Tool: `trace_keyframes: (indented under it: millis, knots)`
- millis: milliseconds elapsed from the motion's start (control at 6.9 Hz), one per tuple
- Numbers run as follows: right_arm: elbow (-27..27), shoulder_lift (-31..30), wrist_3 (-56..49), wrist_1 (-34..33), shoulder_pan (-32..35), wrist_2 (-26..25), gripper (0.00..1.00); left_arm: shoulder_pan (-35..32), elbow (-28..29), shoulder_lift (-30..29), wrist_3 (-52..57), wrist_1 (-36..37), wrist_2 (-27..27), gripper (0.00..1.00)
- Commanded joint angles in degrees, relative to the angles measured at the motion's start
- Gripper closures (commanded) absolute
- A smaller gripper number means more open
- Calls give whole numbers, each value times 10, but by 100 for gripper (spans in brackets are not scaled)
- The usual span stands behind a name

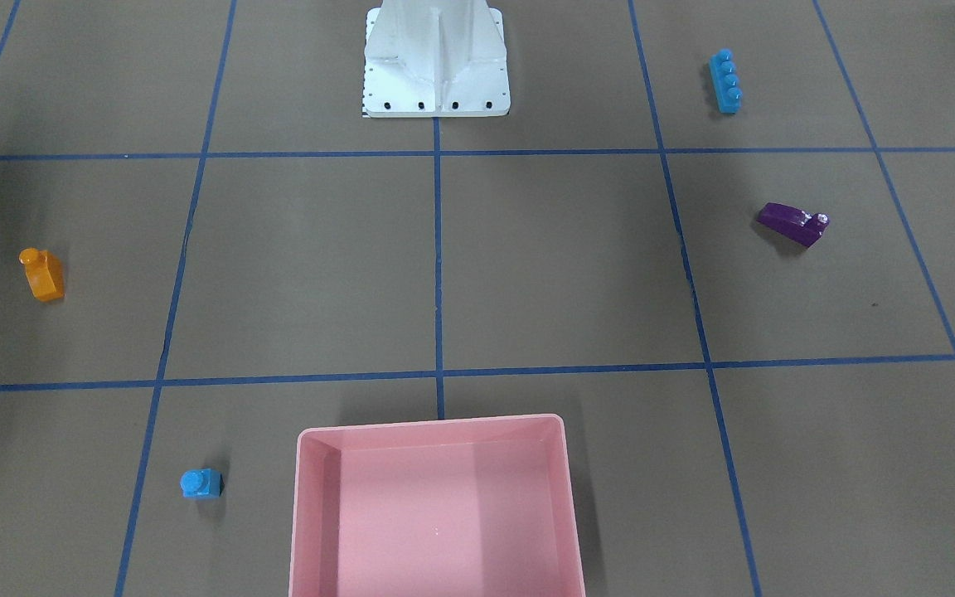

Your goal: Put all blocks into box

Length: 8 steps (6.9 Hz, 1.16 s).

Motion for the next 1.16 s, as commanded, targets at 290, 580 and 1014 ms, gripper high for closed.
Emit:
trace_keyframes:
  millis: [290,580,1014]
  knots:
    - [-3,14,164,58,-160,-51,0,13,-20,5,-4,-8,0,0]
    - [-12,7,176,67,-193,-56,0,15,-21,6,-6,-9,-1,0]
    - [-36,-8,175,65,-205,-49,0,15,-23,6,-6,-9,-1,0]
